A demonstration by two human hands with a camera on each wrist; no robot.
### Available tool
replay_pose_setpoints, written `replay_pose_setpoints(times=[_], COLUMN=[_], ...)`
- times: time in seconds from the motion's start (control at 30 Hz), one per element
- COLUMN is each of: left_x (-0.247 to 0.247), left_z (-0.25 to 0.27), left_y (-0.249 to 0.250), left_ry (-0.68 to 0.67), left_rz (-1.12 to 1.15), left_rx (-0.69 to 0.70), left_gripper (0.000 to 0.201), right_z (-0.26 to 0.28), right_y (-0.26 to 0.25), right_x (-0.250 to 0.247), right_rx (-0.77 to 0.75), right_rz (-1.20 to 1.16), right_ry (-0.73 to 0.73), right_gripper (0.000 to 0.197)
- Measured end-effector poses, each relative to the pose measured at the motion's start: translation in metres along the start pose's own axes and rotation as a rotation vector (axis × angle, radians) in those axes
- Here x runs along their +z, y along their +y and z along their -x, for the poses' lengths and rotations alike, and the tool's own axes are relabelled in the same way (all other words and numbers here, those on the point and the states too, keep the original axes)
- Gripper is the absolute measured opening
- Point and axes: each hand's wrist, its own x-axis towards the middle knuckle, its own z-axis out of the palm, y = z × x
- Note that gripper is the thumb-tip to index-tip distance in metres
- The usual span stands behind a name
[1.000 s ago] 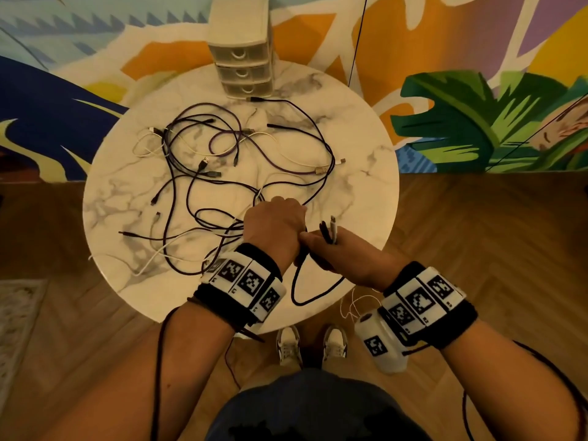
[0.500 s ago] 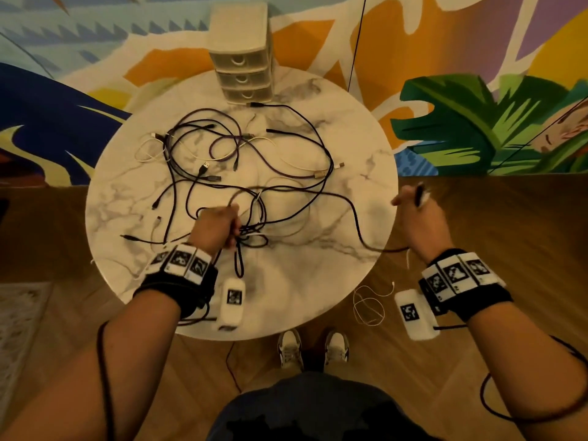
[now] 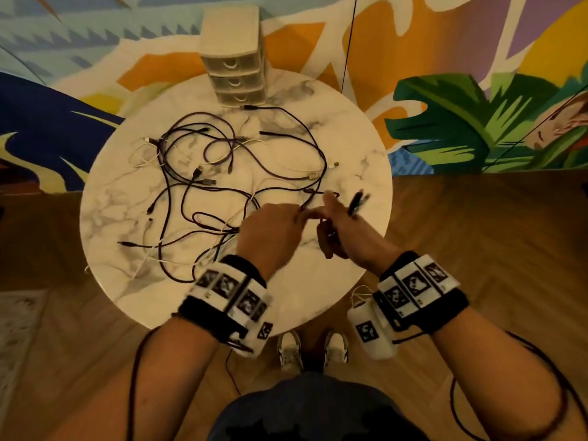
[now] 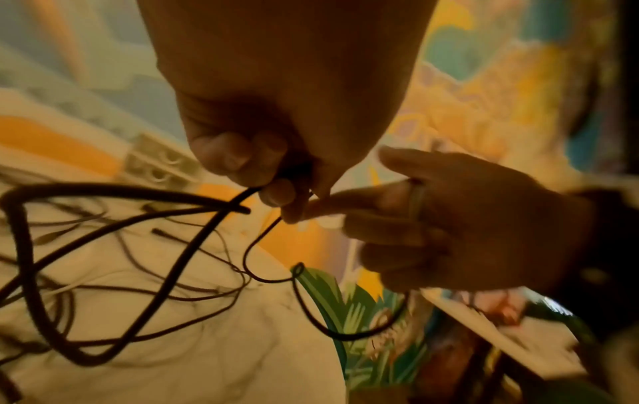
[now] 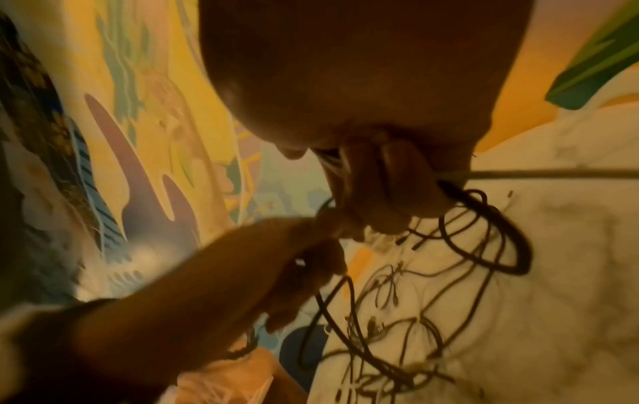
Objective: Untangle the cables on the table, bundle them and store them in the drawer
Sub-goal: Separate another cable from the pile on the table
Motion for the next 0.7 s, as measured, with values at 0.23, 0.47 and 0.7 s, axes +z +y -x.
replay_pose_setpoints(times=[0.23, 0.47, 0.7], left_x=[0.038, 0.045, 0.015], left_z=[0.028, 0.009, 0.009], left_y=[-0.001, -0.064, -0.072], left_ry=[-0.123, -0.005, 0.039], left_rz=[0.287, 0.206, 0.423], left_rx=[0.092, -0.170, 0.126], left_gripper=[0.030, 0.020, 0.016], right_z=[-0.013, -0.010, -0.006], right_y=[0.012, 0.005, -0.010], right_x=[0.007, -0.017, -0.043], right_rx=[0.010, -0.134, -0.183], right_rz=[0.002, -0.171, -0.355], right_ry=[0.149, 0.344, 0.549], right_gripper=[0.042, 0.049, 0.056])
